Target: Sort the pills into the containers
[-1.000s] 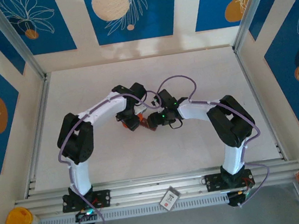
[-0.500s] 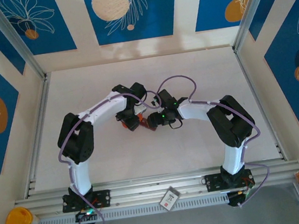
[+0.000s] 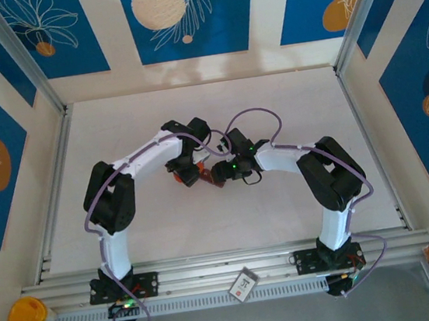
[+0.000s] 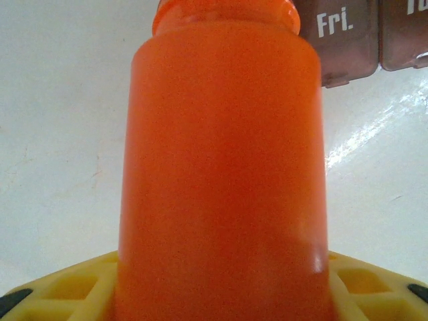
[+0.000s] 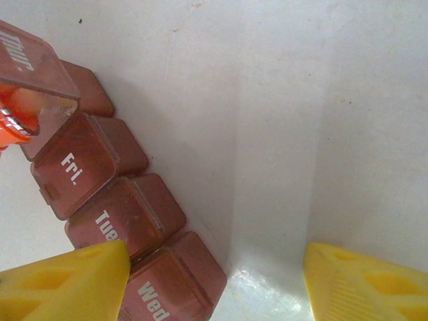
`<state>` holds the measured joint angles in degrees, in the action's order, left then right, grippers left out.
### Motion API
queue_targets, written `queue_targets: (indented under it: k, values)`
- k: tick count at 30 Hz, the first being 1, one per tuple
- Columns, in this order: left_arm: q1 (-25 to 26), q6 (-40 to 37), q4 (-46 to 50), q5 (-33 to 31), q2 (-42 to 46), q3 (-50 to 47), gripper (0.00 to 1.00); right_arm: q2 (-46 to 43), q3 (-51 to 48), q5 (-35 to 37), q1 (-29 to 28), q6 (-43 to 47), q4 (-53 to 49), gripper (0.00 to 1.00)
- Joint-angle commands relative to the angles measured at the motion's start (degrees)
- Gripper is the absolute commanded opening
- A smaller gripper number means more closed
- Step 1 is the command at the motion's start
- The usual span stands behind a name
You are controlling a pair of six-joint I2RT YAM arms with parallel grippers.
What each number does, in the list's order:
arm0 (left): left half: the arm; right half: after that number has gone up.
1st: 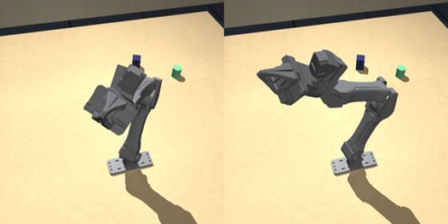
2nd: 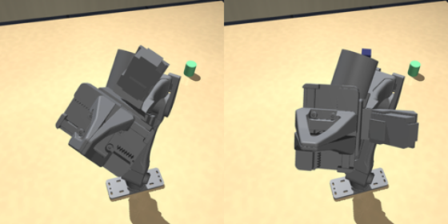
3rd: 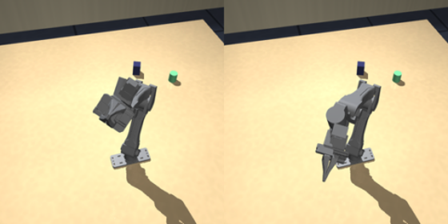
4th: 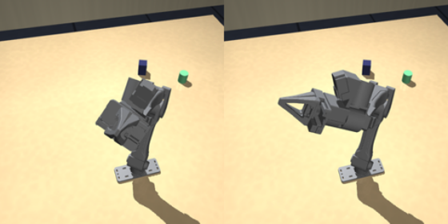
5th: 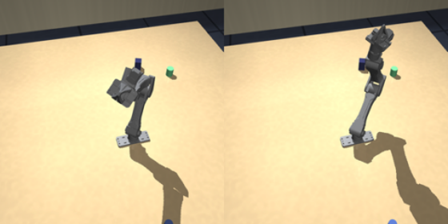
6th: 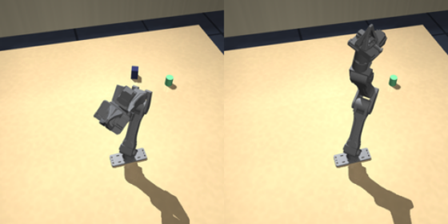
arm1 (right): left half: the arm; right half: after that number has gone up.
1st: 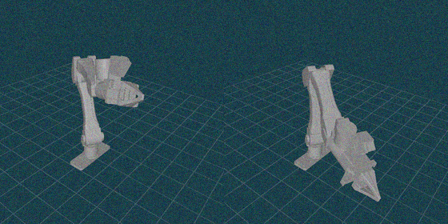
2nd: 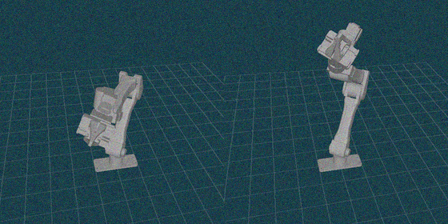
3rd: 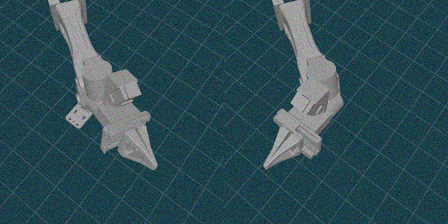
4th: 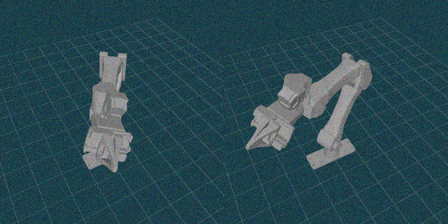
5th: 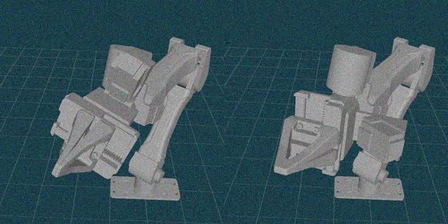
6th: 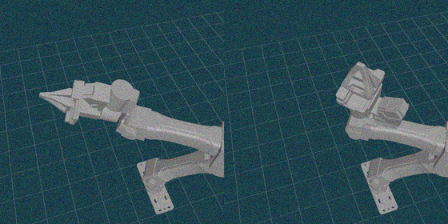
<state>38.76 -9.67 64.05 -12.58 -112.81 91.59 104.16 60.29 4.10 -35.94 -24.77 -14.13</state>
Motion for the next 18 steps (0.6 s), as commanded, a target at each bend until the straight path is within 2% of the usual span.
queue_targets:
  k: [1,7,18]
  values:
    - [0.41,-1.62,2.74,-2.55,-2.24,1.03,0.00,3.77,-2.47,1.09,-1.85,-0.27,-4.77,0.70]
    - [0.40,-1.08,1.53,-0.85,-2.25,-0.09,0.00,3.53,-2.74,1.26,-1.92,-0.27,-4.82,0.70]
    - [0.35,1.93,-5.28,1.21,1.38,-8.47,0.00,3.54,-3.08,1.35,-1.86,-0.46,-4.86,0.70]
